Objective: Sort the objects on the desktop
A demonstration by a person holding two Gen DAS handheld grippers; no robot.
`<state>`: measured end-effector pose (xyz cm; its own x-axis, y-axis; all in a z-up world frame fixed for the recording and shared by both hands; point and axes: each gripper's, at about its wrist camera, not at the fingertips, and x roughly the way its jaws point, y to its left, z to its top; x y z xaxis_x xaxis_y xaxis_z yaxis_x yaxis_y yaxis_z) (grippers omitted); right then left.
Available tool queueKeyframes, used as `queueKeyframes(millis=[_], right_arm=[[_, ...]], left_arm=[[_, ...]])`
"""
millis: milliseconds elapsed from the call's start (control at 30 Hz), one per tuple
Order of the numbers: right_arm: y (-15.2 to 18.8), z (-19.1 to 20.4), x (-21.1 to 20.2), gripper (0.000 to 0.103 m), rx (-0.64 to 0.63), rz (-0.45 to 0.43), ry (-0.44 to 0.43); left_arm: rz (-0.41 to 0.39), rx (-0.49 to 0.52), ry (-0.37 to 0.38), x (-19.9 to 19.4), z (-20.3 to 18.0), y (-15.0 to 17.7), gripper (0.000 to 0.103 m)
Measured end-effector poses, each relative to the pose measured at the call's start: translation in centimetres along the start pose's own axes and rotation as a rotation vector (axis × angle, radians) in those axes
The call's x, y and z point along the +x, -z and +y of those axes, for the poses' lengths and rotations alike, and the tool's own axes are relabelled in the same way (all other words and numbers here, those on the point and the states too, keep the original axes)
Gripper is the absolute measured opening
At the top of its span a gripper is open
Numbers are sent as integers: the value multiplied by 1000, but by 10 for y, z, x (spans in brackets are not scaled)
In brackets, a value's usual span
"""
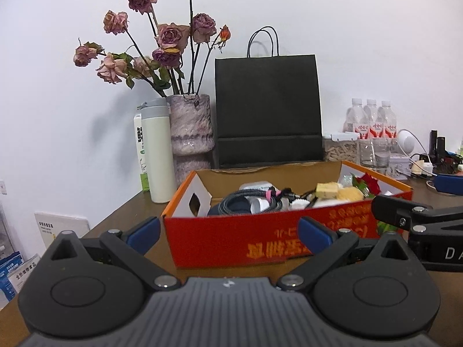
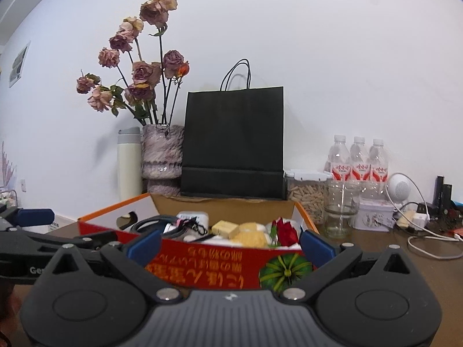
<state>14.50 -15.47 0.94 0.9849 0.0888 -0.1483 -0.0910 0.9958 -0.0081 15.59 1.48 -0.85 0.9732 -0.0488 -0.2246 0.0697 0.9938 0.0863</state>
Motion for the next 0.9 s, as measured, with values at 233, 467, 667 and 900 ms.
queueKeyframes(millis=[233, 467, 667, 900], right_arm=[[4, 2, -29, 103, 6, 36, -6], [7, 6, -45, 103, 1, 73, -8], [8, 4, -46, 103, 23, 126, -12], [9, 4, -43, 103, 27, 143, -13]], left_arm=[[36, -1, -3, -25, -2, 7, 103], [102, 13, 18, -33, -1, 12, 103], [124, 20, 25, -33, -1, 14, 103], [133, 17, 25, -32, -1, 14, 103]])
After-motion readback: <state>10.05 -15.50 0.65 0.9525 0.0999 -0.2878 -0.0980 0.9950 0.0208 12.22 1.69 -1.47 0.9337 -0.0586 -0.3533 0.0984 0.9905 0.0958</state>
